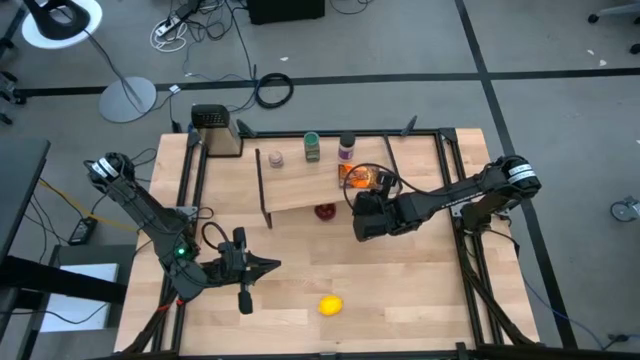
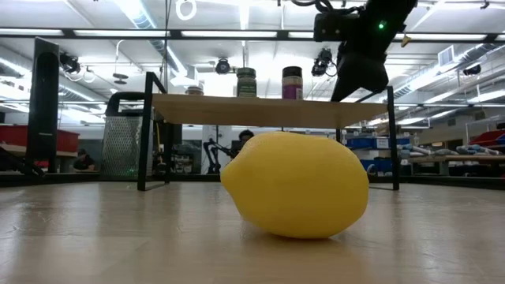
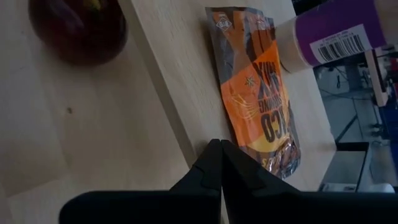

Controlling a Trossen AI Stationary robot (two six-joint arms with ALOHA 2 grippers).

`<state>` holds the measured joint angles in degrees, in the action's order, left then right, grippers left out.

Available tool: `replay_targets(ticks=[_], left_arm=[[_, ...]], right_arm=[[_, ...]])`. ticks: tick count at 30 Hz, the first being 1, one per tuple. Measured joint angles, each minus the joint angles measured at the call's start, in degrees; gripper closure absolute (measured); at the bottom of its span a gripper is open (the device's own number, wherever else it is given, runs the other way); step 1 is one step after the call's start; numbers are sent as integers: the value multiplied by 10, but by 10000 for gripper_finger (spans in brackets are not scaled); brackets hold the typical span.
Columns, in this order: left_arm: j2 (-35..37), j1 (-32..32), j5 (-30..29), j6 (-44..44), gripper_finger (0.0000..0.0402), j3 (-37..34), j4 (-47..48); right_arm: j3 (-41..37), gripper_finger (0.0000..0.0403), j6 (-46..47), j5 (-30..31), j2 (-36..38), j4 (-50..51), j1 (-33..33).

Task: Shelf spices
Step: Adjust the orange seasoning bag

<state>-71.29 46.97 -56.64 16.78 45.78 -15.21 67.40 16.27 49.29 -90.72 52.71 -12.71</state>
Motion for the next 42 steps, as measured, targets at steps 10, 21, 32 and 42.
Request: replay_targets(ticks=[10,21,32,42], left_arm=[[0,0,0,0,398,0,0],[0,0,0,0,398,0,1],[0,0,0,0,398,0,1],[0,0,0,0,398,0,1]], right_arm=[[-1,403,1,18,-1,3,2],[-1,403,2,20,-1,19,19],[-1,403,2,22,-1,33,41],[-1,403,2,45,-1,33,62]])
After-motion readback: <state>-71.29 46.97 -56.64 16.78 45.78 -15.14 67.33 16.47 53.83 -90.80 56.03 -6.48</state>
